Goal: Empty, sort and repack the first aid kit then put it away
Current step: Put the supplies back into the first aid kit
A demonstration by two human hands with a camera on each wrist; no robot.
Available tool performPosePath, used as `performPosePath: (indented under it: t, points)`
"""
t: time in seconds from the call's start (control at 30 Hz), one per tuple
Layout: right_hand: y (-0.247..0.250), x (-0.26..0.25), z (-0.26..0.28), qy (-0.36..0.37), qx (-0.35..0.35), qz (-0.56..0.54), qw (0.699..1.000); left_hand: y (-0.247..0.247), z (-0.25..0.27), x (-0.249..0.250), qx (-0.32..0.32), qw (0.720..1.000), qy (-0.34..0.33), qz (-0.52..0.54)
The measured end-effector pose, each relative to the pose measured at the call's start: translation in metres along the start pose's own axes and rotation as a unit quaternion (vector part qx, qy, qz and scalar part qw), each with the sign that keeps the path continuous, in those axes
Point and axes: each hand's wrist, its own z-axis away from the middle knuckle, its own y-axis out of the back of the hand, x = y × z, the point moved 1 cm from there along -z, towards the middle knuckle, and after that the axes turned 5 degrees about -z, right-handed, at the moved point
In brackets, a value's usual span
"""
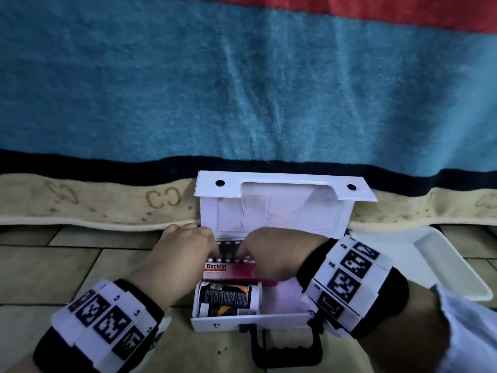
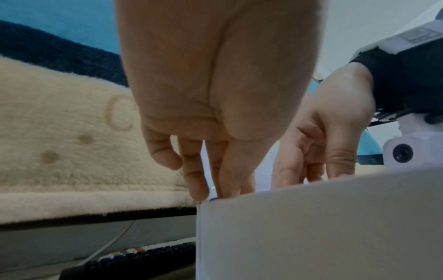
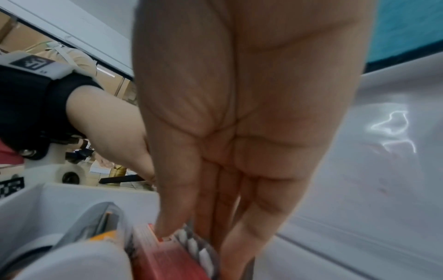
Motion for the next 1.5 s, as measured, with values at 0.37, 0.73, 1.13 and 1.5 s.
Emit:
performPosePath:
  t: [0.37,0.73,1.13,1.5]
  points:
    - [-0.003,0.01,0.0,-0.029,-0.036,0.007,0.999,-0.001,0.002,0.0,-0.004,1.0,0.016,-0.017]
    - [0.013,0.027,0.005,-0.092,0.008,0.015,0.996,0.007,0.004,0.002,-0.001,0.999,0.038,0.013]
    - [0.01,0.021,0.004,-0.064,0.0,-0.035,0.997,0.006,0.008,0.003,-0.006,0.999,0.046,0.005]
    - [0.018,0.022,0.025,-0.045,0.025,-0.023,0.998,0.011,0.01,0.01,0.019,0.999,0.026,0.033]
